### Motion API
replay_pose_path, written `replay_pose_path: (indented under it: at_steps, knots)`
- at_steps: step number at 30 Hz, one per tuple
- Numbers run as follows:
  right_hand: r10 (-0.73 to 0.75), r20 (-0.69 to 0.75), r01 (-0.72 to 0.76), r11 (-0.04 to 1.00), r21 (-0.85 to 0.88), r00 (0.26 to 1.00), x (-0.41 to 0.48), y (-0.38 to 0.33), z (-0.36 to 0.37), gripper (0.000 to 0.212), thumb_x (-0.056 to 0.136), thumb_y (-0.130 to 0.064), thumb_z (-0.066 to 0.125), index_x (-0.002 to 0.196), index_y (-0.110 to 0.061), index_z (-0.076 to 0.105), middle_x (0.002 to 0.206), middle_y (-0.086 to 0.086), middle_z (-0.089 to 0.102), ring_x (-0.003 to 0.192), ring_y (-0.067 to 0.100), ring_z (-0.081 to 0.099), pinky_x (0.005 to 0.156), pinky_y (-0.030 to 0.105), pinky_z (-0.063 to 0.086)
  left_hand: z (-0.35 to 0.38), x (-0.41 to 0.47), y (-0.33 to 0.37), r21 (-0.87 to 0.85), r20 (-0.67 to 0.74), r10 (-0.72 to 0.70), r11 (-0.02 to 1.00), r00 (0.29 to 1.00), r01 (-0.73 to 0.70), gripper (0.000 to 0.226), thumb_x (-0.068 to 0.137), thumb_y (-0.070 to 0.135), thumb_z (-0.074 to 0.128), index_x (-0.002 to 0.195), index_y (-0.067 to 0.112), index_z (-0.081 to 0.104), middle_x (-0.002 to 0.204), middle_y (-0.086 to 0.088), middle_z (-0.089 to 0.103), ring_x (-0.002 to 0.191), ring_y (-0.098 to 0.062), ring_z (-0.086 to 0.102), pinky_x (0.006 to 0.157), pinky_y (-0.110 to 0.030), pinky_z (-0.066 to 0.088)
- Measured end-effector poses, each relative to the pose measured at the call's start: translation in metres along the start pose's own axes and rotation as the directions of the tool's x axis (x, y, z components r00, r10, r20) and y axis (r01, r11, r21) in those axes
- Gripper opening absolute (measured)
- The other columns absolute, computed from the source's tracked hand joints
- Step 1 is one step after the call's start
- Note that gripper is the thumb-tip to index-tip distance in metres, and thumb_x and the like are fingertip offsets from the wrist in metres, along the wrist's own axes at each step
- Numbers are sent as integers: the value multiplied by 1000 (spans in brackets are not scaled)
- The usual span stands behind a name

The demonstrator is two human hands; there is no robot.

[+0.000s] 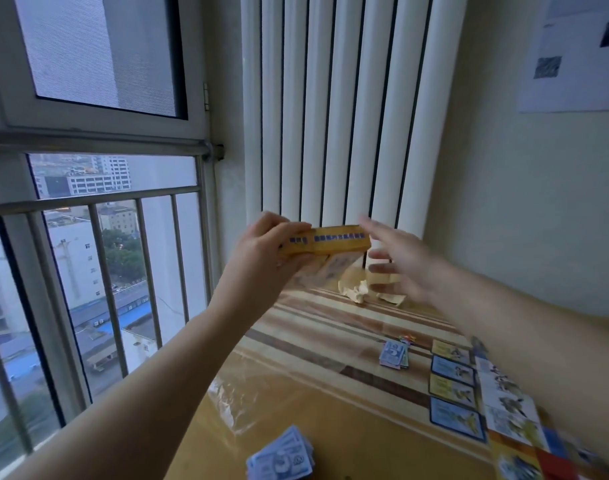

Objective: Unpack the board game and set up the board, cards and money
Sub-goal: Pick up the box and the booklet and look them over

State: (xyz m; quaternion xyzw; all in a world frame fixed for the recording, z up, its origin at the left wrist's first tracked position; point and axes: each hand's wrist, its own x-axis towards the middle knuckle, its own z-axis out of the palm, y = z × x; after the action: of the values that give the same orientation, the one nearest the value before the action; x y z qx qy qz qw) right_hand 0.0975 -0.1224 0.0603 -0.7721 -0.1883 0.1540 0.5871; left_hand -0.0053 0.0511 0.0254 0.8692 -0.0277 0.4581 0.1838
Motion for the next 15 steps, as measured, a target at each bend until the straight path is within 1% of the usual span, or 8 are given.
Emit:
replay_pose_path:
  at_steps: [2,4,5,8,11,12,13,15]
  knots:
    - [117,141,-149,959,240,983,-5,-9,-13,64,80,-64,56,123,-17,45,105,12,53,89,27,59,76,41,53,10,5,6,105,-95,167,982,981,-157,39,83,20,66,121,13,62,109,-4,54,101,-14,46,87,-24,44]
    - [109,254,-197,915,352,961,-8,-11,-20,61,79,-61,59,114,-12,51,103,15,56,89,31,62,75,40,54,24,9,14,164,-108,290,949,951,-271,40,84,20,59,123,14,57,112,-9,54,103,-19,45,87,-33,49]
    - [83,260,-183,903,388,962,-7,-11,-21,55,80,-58,60,108,-11,55,101,15,59,91,30,62,76,40,54,32,10,19,172,-106,339,932,935,-318,39,85,18,57,124,15,53,113,-10,52,103,-23,46,86,-37,51]
    - [31,108,-84,843,532,994,-4,-6,-18,39,81,-39,69,105,-10,61,92,11,64,88,26,64,76,37,55,55,13,30,167,-113,419,902,901,-399,40,88,11,54,126,15,42,118,-9,43,108,-28,44,92,-50,49]
    - [29,23,-37,794,607,999,3,5,-15,20,84,-26,68,99,-13,63,79,5,63,69,17,64,59,26,55,76,16,39,131,-63,492,866,868,-482,50,85,3,55,130,15,37,121,-7,42,111,-29,46,102,-48,42]
    - [43,10,-41,796,604,999,7,8,-15,12,86,-22,65,95,-14,63,74,4,61,61,14,62,52,23,52,81,16,41,76,-37,496,867,867,-493,53,83,3,56,131,15,37,122,-6,41,109,-29,49,97,-44,45]
    - [67,-11,-48,806,591,998,12,11,-19,6,88,-18,61,92,-14,62,71,4,59,54,13,60,47,21,49,84,17,41,23,-1,492,871,871,-492,53,82,7,56,130,16,37,123,-4,41,106,-28,52,86,-40,50]
    - [116,-51,-72,843,533,992,23,17,-32,4,90,-13,56,90,-12,59,69,7,58,50,16,58,45,24,46,90,17,35,-14,104,467,883,878,-468,48,83,24,54,128,19,40,123,-3,45,100,-24,55,69,-36,54]
